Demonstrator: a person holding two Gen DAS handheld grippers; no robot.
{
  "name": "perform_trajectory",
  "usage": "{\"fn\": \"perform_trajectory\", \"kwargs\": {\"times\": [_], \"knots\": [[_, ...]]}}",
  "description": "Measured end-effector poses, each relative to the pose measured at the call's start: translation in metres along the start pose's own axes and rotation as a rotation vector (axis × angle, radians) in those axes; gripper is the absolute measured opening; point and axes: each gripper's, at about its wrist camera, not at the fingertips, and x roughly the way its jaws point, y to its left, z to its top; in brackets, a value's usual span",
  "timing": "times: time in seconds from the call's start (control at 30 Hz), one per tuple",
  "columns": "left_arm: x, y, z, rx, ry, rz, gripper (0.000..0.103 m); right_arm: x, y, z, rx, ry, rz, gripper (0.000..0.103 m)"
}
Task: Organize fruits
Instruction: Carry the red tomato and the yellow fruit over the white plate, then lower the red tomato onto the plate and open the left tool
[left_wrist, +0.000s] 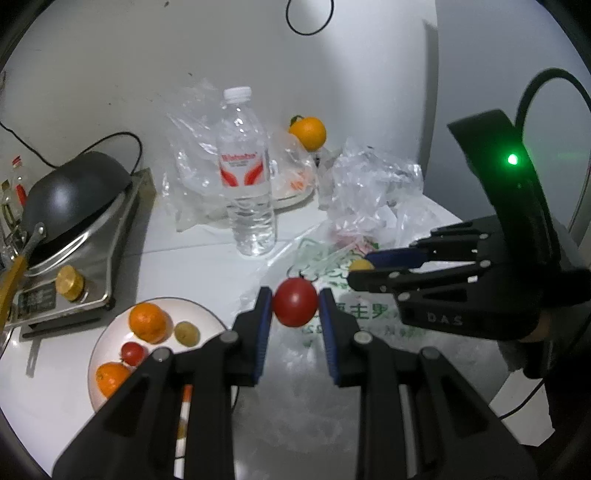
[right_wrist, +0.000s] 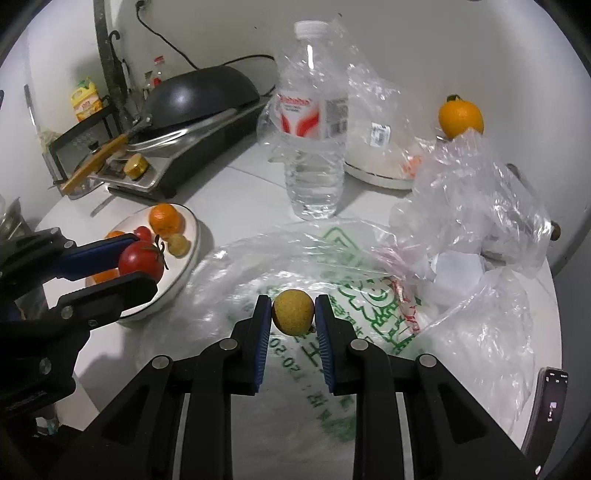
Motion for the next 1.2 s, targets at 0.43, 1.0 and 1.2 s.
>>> {"fn": "perform_trajectory", "kwargs": {"times": [0.43, 1.0, 1.2], "knots": [[-0.041, 0.026, -0.016, -0.025, -0.049, 0.033, 0.026, -0.02, 0.045, 0.007, -0.046, -0.034, -0.004, 0.026], [-0.061, 0.086, -0.059, -0.089, -0.032, 0.102, 0.026, -0.006, 0.115, 0.023, -0.132, -0.015, 0.022, 0.026], [-0.053, 0.092, -0.075, -0.1, 0.004, 0.078, 0.026, 0.008, 0.13, 0.025, -0.148, 0.007, 0.034, 0.026]]}}
